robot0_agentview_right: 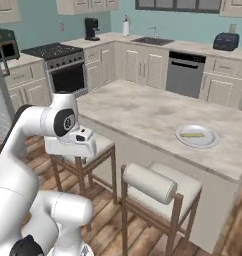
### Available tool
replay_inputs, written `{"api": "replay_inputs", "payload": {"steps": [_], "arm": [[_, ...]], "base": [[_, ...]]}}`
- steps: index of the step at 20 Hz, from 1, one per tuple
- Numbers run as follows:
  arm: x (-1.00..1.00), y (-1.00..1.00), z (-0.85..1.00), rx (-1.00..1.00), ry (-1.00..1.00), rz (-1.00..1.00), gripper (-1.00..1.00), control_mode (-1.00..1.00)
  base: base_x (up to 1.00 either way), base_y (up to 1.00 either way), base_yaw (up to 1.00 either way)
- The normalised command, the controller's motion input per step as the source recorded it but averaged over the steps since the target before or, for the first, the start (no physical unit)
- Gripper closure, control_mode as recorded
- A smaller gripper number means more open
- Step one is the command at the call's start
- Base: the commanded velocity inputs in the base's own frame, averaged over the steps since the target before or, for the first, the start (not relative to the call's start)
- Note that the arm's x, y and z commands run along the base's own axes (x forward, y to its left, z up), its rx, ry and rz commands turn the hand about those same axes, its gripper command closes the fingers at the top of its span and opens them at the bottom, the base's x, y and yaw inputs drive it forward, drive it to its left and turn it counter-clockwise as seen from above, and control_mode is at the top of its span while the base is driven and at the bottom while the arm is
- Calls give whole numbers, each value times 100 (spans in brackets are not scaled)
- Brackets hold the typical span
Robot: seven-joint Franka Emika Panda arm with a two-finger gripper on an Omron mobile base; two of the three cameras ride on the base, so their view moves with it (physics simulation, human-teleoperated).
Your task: Retrieve the butter from the fridge and place it on a plate on the dining table. Then retrieve the butter knife by the fridge and place it near the plate.
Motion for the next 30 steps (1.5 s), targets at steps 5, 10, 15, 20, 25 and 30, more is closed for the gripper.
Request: {"api": "replay_inputs", "payload": {"steps": [5, 10, 15, 20, 25, 30], "arm": [[0, 0, 0, 0, 0, 0, -100, 100], [0, 0, 0, 0, 0, 0, -100, 100], [0, 0, 0, 0, 0, 0, -100, 100], [0, 0, 0, 0, 0, 0, -100, 100], [0, 0, 0, 0, 0, 0, -100, 100], [0, 0, 0, 0, 0, 0, -100, 100]], "base": [[0, 71, 81], [0, 67, 78], [2, 57, 77], [30, 36, 72], [60, 44, 45], [96, 5, 20]]}}
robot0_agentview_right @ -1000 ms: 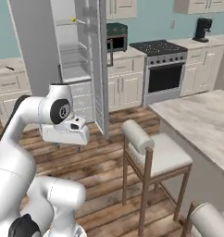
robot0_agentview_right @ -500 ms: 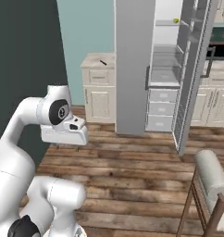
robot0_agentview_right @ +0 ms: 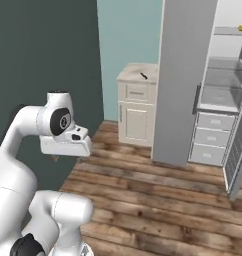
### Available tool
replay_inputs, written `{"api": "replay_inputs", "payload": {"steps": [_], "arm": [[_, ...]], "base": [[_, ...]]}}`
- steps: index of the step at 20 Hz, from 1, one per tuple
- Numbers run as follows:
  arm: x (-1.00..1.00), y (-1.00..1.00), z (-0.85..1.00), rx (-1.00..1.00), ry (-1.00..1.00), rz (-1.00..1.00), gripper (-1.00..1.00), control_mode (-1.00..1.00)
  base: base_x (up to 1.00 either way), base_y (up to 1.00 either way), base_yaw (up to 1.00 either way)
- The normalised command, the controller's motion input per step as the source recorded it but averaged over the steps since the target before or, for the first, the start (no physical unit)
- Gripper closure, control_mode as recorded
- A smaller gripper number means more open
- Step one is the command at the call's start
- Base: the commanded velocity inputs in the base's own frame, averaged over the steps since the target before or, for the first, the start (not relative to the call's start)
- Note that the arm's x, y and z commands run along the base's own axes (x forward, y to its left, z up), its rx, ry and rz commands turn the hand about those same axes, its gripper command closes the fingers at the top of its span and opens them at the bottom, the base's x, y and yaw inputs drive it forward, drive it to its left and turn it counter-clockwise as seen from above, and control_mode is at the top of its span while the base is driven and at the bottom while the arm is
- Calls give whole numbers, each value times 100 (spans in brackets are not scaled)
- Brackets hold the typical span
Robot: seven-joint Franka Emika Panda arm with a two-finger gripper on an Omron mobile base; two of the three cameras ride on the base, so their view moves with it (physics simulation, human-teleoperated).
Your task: Retrieve the butter from the fridge and place it on a plate on the dining table. Then retrieve the butter knife by the fridge and place it near the plate.
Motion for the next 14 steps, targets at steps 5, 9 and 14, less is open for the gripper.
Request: {"api": "replay_inputs", "payload": {"steps": [5, 9, 14], "arm": [[0, 0, 0, 0, 0, 0, -100, 100], [0, 0, 0, 0, 0, 0, -100, 100], [0, 0, 0, 0, 0, 0, -100, 100]], "base": [[95, 1, 3], [88, 21, -1], [82, 29, -7]]}}
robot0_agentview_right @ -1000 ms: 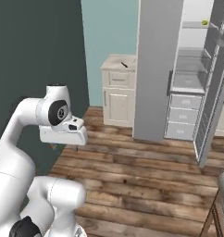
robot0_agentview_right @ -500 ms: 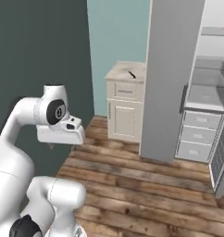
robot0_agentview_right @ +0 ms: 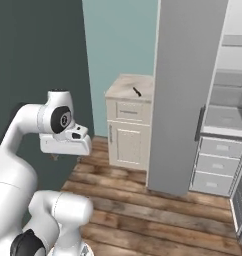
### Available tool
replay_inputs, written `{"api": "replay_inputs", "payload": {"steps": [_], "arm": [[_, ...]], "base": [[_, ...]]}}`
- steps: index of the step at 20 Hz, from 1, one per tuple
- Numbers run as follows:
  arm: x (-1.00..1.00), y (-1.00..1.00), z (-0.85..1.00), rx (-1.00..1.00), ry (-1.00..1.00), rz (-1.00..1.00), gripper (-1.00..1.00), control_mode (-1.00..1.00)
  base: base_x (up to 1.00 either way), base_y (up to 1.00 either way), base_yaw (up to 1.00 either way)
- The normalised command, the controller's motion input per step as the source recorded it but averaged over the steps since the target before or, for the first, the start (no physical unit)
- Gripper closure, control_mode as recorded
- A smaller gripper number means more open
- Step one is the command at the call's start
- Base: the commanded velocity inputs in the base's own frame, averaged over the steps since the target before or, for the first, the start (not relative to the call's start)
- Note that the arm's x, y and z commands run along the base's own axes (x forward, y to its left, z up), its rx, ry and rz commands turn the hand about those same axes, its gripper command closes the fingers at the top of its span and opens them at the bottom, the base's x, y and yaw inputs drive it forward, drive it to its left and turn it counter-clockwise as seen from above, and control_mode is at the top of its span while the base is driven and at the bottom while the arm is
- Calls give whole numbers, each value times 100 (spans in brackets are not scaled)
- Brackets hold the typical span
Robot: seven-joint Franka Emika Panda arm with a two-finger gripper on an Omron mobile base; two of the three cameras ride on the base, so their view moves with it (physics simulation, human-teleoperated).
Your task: Retrieve the butter from the fridge and place it on a plate on the dining table. Then retrieve the butter knife by the fridge and place it near the plate.
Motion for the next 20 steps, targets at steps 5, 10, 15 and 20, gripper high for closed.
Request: {"api": "replay_inputs", "payload": {"steps": [5, 10, 15, 20], "arm": [[0, 0, 0, 0, 0, 0, -100, 100], [0, 0, 0, 0, 0, 0, -100, 100], [0, 0, 0, 0, 0, 0, -100, 100], [0, 0, 0, 0, 0, 0, -100, 100]], "base": [[85, 39, -19], [89, 71, -36], [81, 70, -36], [73, 51, -31]]}}
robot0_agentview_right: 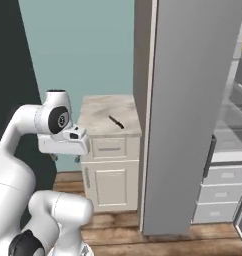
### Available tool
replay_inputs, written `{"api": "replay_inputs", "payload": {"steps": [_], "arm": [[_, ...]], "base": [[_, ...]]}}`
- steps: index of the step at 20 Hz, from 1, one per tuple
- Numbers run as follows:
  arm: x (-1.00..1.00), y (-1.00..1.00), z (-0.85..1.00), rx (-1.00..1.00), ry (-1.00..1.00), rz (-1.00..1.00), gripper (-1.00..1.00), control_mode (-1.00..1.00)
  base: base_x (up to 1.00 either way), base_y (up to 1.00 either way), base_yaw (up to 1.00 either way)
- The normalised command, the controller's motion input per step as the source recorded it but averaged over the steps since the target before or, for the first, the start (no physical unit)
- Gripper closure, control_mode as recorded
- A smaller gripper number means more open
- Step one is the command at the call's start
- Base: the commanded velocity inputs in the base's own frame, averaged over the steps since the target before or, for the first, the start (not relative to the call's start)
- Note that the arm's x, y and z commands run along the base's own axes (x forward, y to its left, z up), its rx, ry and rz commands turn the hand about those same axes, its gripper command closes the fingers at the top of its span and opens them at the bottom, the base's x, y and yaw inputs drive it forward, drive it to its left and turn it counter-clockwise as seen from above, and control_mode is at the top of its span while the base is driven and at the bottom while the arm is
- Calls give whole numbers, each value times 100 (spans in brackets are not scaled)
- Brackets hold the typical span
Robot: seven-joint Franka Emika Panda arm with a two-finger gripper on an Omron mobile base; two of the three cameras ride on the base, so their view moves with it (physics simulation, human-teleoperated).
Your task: Retrieve the butter from the fridge and place it on a plate on the dining table. Then retrieve the butter knife by the fridge and place it near the plate.
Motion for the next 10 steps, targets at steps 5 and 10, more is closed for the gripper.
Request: {"api": "replay_inputs", "payload": {"steps": [5, 10], "arm": [[0, 0, 0, 0, 0, 0, -100, 100], [0, 0, 0, 0, 0, 0, -100, 100]], "base": [[66, 42, -29], [68, 42, -28]]}}
